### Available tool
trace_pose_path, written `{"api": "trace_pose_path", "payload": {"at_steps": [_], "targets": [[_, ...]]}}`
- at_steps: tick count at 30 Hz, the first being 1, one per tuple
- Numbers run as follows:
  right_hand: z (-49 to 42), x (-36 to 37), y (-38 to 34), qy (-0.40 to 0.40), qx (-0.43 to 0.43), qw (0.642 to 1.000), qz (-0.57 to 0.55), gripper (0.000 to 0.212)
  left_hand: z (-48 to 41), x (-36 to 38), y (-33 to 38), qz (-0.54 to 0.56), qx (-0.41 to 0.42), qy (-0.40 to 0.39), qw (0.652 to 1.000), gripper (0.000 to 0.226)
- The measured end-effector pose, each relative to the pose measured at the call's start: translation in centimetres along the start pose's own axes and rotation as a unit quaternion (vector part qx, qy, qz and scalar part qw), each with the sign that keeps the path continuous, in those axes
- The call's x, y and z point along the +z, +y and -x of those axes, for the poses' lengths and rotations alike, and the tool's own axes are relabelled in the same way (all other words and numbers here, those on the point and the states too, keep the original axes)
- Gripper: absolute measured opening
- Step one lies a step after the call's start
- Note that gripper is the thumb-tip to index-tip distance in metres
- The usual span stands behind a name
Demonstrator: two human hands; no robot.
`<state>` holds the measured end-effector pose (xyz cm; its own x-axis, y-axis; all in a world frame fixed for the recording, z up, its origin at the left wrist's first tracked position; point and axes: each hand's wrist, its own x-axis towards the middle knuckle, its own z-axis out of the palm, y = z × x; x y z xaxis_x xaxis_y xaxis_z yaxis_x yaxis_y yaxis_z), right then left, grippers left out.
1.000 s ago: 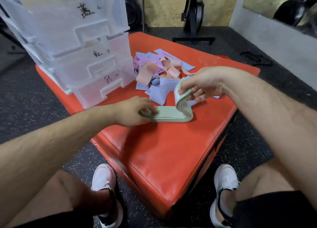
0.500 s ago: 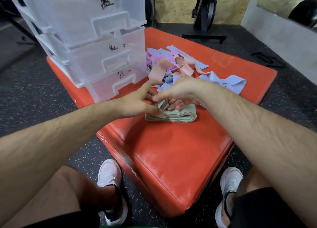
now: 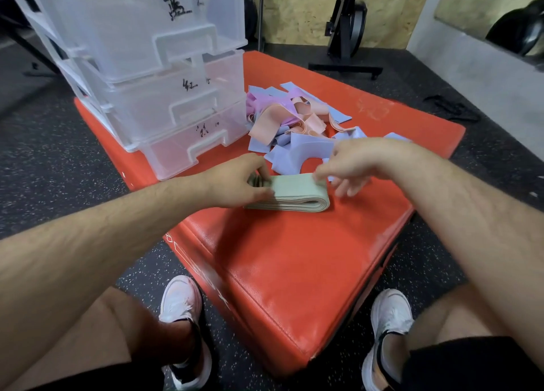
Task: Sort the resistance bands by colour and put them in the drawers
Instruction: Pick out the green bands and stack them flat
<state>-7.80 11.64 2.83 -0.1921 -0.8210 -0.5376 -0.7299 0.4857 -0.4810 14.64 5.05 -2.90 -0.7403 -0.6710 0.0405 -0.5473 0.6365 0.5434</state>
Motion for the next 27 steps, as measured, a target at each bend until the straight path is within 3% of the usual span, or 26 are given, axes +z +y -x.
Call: {"api": "trace_pose_path", "payload": {"at_steps": [3,6,10,13,17,20,24,27], "targets": [[-0.5,2.2,0.8,-0.020,0.016,0.998,-0.050,0.044,0.1,0.0,0.2,0.002,-0.009,0.000,1.000,0.020],[-1.1,2.8,0.6,0.010,-0.008,0.993,-0.115,0.035,0.1,-0.1,0.7,0.016,-0.018,-0.016,1.000,0.027],[-0.5,2.3,-0.4,0.028,-0.066,0.986,-0.148,0.045,-0.4,-0.3,0.3,0.087,-0.072,0.016,0.993,0.034],[0.4,1.8,-1.4,0.048,-0.146,0.968,-0.198,0.049,-0.5,-1.3,0.4,0.218,-0.069,-0.030,0.973,0.066],[0.3,0.8,-2.8,0.054,-0.199,0.941,-0.269,0.061,-0.2,-3.0,0.6,0.345,-0.081,-0.095,0.930,0.056],[-0.5,0.1,-3.7,0.071,-0.216,0.925,-0.304,0.052,0.1,-3.4,-0.3,0.366,-0.097,-0.111,0.919,0.052],[-1.7,0.1,-5.0,0.114,-0.209,0.902,-0.360,0.041,0.8,-3.8,-1.2,0.403,-0.119,-0.045,0.906,0.048],[-2.7,1.2,-6.3,0.123,-0.201,0.898,-0.371,0.040,1.5,-4.6,-1.4,0.400,-0.150,0.041,0.903,0.026]]}}
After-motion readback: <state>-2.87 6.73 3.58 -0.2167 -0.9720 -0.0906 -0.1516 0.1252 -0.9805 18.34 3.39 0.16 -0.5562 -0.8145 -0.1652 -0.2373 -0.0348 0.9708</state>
